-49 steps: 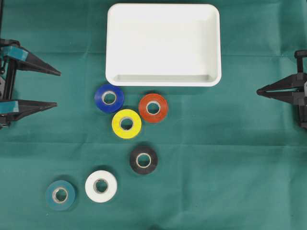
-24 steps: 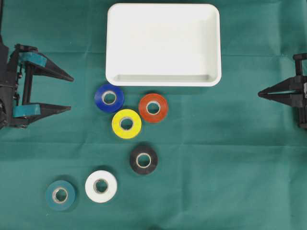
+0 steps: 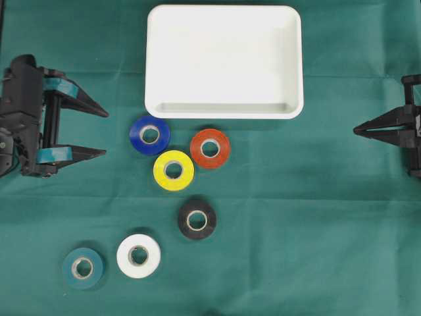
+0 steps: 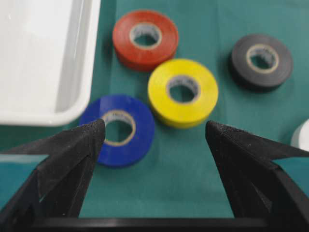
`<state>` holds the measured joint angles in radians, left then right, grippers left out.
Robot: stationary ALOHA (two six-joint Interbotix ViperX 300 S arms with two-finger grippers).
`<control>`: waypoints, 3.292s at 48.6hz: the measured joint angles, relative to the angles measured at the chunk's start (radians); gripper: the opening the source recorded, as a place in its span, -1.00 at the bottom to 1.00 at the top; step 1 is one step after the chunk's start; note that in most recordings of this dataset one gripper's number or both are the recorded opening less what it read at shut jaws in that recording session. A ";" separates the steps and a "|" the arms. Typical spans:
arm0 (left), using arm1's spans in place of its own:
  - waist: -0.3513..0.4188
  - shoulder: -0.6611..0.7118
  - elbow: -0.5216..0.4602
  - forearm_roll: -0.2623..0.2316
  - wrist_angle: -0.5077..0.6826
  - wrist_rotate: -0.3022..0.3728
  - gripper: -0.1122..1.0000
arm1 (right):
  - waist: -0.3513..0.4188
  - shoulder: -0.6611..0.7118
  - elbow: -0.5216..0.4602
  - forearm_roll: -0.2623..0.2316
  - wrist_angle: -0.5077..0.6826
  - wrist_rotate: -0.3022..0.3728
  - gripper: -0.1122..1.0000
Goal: Put the tape into the white case with the left arm.
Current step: 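Move the left gripper to the blue tape roll and grasp it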
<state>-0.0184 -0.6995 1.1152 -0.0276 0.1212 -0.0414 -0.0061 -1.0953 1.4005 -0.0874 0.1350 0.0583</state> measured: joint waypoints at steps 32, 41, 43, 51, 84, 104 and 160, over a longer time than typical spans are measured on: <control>0.003 0.060 -0.034 0.000 0.028 -0.002 0.97 | 0.000 0.000 0.003 0.000 -0.005 0.002 -0.97; 0.003 0.077 -0.041 0.000 0.034 0.003 0.96 | 0.000 0.000 0.003 0.000 -0.005 0.002 -0.97; 0.003 0.092 -0.046 0.000 0.035 0.002 0.96 | 0.000 0.002 0.003 0.000 -0.005 0.002 -0.97; 0.003 0.175 -0.069 0.000 0.049 0.008 0.96 | 0.000 0.000 0.003 0.000 -0.005 0.002 -0.97; 0.003 0.469 -0.219 0.003 0.127 0.074 0.96 | 0.000 0.000 0.003 0.000 -0.005 0.002 -0.97; 0.006 0.581 -0.249 0.003 0.121 0.075 0.96 | 0.000 0.002 0.003 0.000 -0.005 0.002 -0.97; 0.034 0.732 -0.284 0.005 0.066 0.066 -0.03 | 0.000 0.000 0.006 0.000 -0.005 0.003 -0.97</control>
<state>0.0153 0.0322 0.8314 -0.0230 0.1871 0.0245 -0.0061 -1.0953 1.4067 -0.0874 0.1304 0.0614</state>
